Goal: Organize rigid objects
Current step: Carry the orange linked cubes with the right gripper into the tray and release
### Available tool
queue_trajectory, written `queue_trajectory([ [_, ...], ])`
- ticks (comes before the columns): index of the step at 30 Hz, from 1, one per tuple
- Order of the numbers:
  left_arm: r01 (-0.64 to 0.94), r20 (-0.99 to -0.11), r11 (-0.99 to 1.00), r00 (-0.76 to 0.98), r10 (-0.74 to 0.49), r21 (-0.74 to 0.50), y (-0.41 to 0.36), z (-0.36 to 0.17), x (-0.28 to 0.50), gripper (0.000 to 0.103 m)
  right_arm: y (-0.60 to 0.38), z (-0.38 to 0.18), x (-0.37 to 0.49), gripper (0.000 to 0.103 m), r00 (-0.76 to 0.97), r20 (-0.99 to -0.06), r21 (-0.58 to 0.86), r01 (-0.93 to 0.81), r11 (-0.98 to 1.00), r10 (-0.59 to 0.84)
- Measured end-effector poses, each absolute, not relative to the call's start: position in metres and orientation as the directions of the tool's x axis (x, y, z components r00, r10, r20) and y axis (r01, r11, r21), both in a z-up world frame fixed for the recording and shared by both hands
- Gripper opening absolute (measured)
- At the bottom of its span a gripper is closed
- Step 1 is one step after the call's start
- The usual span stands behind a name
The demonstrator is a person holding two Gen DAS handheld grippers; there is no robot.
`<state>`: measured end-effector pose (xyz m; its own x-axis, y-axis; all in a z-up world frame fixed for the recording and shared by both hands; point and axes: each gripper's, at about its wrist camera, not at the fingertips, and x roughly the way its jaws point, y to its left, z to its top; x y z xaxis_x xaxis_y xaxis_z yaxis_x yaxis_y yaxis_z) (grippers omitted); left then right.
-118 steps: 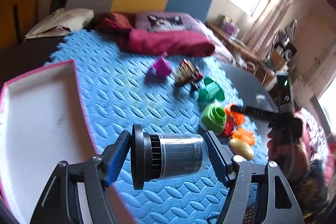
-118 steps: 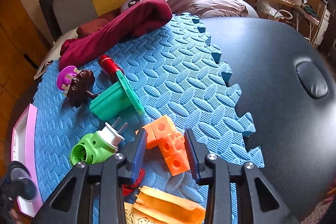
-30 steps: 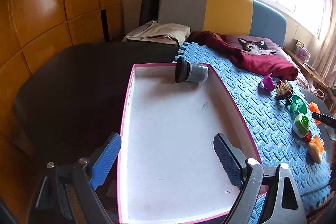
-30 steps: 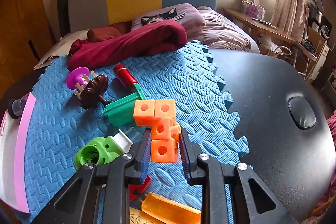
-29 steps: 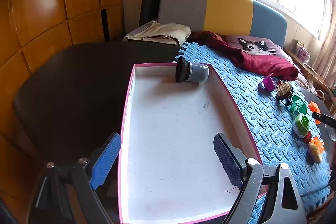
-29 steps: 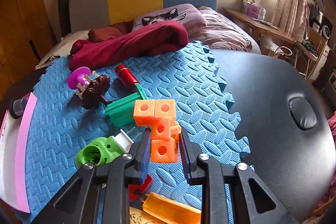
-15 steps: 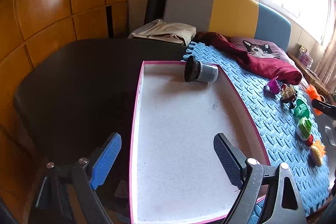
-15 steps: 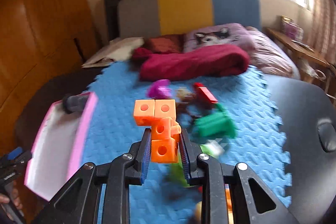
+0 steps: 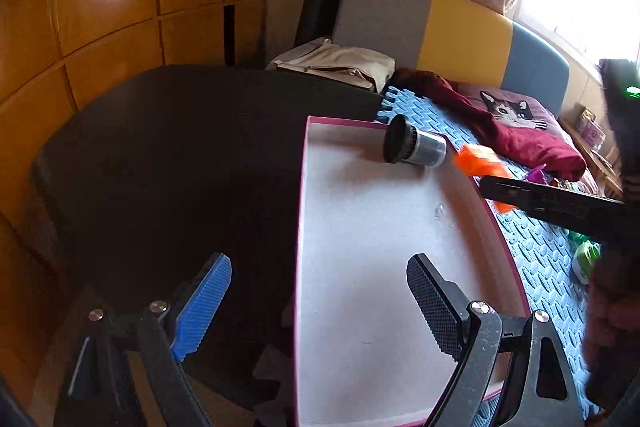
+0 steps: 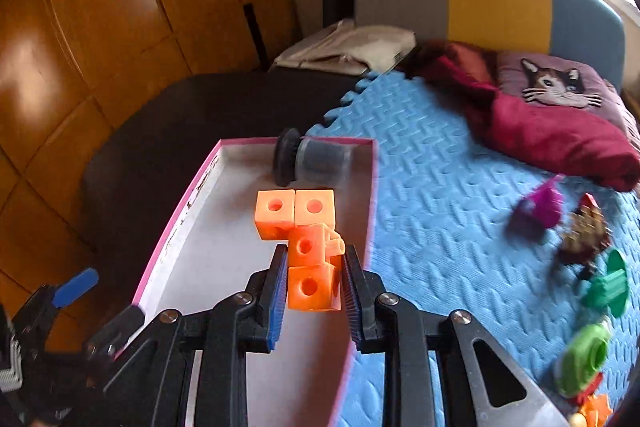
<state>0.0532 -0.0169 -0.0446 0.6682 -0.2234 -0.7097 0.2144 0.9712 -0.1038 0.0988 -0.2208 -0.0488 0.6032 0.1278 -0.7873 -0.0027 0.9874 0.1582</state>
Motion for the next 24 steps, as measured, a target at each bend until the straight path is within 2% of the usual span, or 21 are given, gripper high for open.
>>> queue_trajectory([
  [9,0.21,-0.722,0.972,0.657,-0.219,-0.104,-0.015,-0.051,0.055,0.09,-0.224,-0.085,0.136,0.028,0.535,-0.84,0.131,0.032,0.991,0.094],
  [16,0.217,-0.722,0.971,0.656,-0.222,-0.101,-0.019,-0.051,0.056,0.09,-0.236,-0.067,0.114,0.034,0.595,-0.79,0.21,0.034,0.977,0.149],
  [24,0.234,-0.709,0.968,0.668,-0.228,-0.09,-0.025,-0.042,0.051,0.09,-0.252,-0.044,0.081,0.036,0.65,-0.75,0.207,0.057,0.977,0.121],
])
